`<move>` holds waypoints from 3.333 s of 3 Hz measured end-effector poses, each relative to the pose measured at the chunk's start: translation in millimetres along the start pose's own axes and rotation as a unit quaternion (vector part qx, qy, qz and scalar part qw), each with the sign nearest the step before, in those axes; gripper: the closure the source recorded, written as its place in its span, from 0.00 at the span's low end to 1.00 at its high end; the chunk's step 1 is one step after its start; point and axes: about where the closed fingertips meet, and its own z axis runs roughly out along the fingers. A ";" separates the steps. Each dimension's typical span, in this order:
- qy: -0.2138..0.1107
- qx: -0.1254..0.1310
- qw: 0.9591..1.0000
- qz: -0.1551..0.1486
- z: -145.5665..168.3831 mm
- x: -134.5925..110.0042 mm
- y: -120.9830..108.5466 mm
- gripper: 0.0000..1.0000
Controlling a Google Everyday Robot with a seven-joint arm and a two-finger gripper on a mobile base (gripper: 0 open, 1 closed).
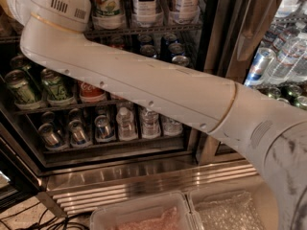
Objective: Pick orange can from top shelf of fridge
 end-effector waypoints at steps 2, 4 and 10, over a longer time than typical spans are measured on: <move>-0.012 0.008 1.000 -0.004 3.6 -12.6 -7.3 1.00; -0.044 0.039 0.998 0.016 9.9 -80.0 -68.4 1.00; -0.049 -0.045 0.984 0.163 1.1 -61.8 33.2 1.00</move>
Offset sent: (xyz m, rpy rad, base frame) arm 0.0640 -0.0698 0.1204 0.1553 -0.1162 -0.1369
